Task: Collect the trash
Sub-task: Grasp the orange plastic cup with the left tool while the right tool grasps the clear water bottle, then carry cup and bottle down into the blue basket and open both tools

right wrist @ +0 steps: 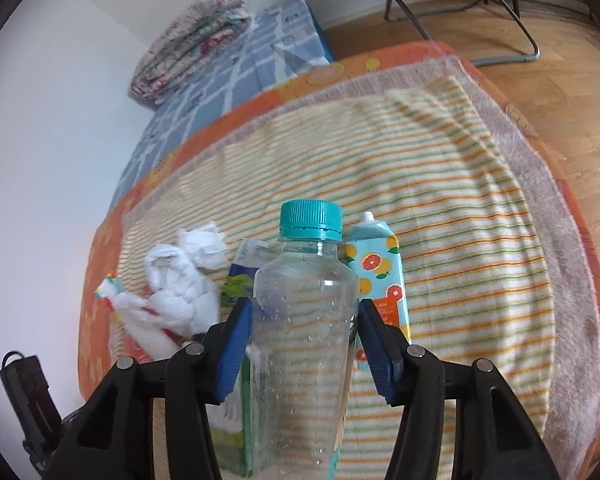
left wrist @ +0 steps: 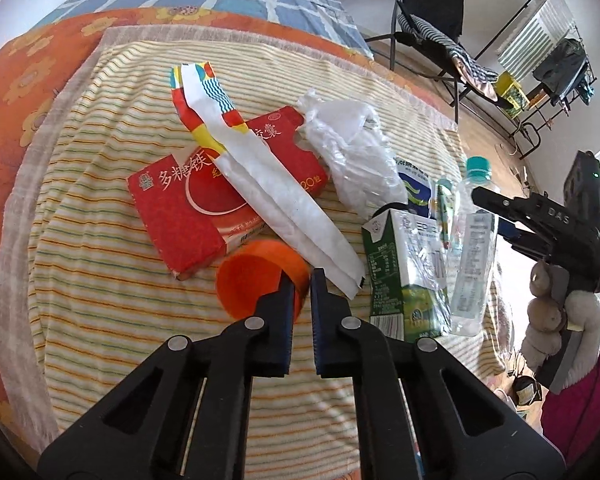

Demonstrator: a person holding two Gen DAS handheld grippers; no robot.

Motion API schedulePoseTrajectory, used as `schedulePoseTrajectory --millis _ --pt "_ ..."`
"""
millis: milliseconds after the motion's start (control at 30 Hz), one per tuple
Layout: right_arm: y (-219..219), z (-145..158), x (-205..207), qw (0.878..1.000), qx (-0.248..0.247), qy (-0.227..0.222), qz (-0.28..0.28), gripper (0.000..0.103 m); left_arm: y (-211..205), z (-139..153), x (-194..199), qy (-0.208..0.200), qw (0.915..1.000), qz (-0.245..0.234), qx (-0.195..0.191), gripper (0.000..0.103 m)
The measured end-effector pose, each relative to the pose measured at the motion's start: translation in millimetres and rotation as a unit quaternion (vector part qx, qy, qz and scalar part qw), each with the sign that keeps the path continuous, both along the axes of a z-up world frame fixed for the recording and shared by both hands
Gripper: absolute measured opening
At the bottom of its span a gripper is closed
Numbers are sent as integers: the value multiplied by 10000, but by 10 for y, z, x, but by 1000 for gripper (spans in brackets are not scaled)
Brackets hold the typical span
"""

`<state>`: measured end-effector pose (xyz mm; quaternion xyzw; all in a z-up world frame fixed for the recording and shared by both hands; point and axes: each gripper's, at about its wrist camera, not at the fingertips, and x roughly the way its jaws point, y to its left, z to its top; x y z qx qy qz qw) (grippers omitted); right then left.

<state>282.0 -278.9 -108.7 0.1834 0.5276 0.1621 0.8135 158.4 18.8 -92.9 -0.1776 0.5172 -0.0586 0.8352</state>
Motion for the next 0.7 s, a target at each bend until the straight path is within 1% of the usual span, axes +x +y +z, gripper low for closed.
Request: schedulePoseTrajectory --millis 233,433,533,700 --pt "37 451 -344 9960 -479 -742 125 55 44 207 -190 -205 9998 -16 -42 5" --pt "66 798 -721 9866 -820 -1384 269 55 14 408 -419 -399 9990 -182 -55 5" --pt "60 922 -939 9835 -829 -1572 327 55 -18 468 -595 -435 9986 -285 -80 5" --pt "88 1088 -1364 9803 -658 -1783 545 55 -106 541 -877 -516 9977 -449 -25 5"
